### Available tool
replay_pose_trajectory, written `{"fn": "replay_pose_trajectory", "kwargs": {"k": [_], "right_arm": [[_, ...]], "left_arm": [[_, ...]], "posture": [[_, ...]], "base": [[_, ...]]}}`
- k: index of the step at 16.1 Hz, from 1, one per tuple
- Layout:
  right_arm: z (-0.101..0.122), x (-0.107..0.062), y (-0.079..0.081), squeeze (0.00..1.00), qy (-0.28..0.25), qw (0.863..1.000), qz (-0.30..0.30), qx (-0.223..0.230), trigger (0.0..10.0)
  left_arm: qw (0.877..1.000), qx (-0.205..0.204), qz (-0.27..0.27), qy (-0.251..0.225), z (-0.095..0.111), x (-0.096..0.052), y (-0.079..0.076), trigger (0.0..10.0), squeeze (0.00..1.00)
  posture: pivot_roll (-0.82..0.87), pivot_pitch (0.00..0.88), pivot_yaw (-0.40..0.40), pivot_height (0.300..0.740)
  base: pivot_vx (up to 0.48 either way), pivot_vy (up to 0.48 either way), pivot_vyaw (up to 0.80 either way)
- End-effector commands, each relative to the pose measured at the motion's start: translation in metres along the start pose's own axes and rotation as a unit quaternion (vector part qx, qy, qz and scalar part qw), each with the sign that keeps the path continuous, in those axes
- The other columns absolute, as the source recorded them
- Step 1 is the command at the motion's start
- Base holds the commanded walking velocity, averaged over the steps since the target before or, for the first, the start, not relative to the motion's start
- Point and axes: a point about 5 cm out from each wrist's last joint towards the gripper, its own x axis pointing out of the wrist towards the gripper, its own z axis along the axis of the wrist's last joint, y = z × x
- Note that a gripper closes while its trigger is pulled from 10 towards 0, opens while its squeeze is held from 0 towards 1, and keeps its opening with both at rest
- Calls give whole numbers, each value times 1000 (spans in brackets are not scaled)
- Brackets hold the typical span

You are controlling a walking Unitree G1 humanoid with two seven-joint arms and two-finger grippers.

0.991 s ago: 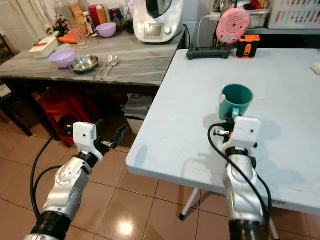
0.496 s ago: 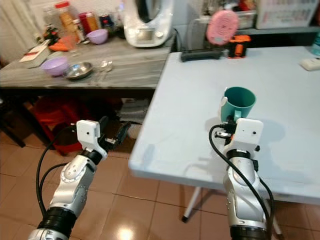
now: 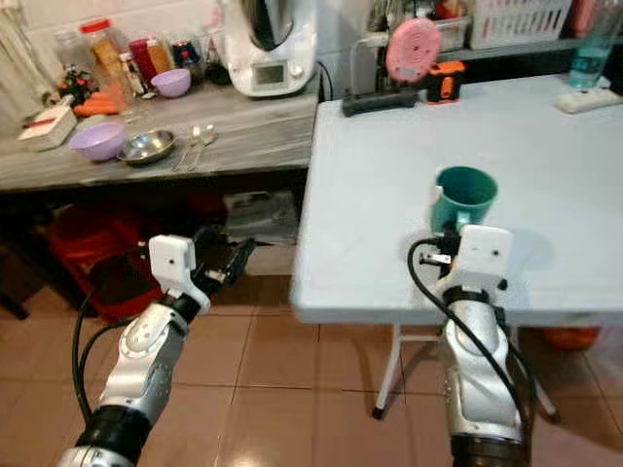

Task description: Setting the table

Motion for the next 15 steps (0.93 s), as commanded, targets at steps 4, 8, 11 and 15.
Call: {"fn": "replay_pose_trajectory", "kwargs": {"k": [4, 8, 11, 15], "right_arm": [[8, 1, 7, 0, -16, 1000, 11, 2, 10000], [7, 1, 6, 0, -16, 1000, 7, 3, 10000], [9, 3, 6, 0, -19, 1000, 7, 3, 10000], [9, 3, 8, 0, -19, 1000, 14, -1, 10000]], "left_arm": [[1000, 7, 7, 0, 3, 0, 6, 10000, 0], [1000, 8, 3, 2, 1, 0, 5, 10000, 0], [1000, 9, 4, 2, 1, 0, 5, 10000, 0], [1000, 10, 7, 3, 0, 0, 5, 10000, 0]], "posture": [[-104, 0, 160, 740], [-100, 0, 161, 740], [-98, 0, 159, 740], [-94, 0, 153, 740]], "base": [[0, 480, -106], [0, 480, 0], [0, 480, 0], [0, 480, 0]]}}
